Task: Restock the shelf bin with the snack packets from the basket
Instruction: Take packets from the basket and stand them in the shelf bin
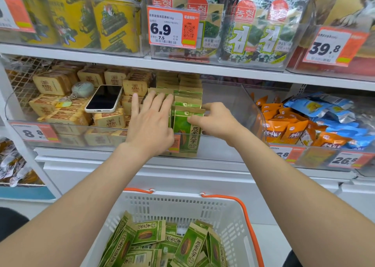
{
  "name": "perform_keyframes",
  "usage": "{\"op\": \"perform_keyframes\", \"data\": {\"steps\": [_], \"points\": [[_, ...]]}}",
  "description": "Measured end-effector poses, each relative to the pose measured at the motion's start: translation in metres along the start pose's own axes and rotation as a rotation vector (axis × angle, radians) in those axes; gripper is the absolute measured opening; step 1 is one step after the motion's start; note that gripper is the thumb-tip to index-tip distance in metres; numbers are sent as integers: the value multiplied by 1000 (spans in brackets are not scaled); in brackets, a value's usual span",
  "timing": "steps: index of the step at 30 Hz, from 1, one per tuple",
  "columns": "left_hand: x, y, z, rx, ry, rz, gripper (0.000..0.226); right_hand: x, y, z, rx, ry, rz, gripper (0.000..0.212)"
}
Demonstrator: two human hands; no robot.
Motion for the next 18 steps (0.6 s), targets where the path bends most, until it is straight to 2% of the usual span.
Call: {"op": "perform_keyframes", "data": {"steps": [2,4,6,8,11,13,15,16,18], "points": [[3,-4,-5,38,-5,-42,83,3,-1,-4,205,-4,-111,48],[6,-6,-12,97,-8,-93,72,0,8,-13,305,-27,-209,59],[10,-8,-17,131,3,-110,58,-4,20,-21,324,-74,-324,49],[13,-10,-18,133,12,-125,54,-10,23,-29,305,-123,-450,38],[14,-13,-18,152,31,-127,56,-16,13,-36,277,-127,-398,17],[14,-12,-18,158,41,-123,52,-20,6,-37,272,-177,-316,34],[14,-11,-18,150,38,-136,49,-20,2,-30,273,-269,-347,47],[14,-10,-18,149,37,-137,49,-19,0,-24,260,-292,-367,47],[13,-7,-18,155,41,-132,48,-17,-7,-13,221,-302,-366,35]]}}
Point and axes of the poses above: each hand's wrist, its own z-axis towards the middle knuckle, its own y-axis out of the palm, x = y × z, the point moved 1 cm from there along z, towards the middle knuckle
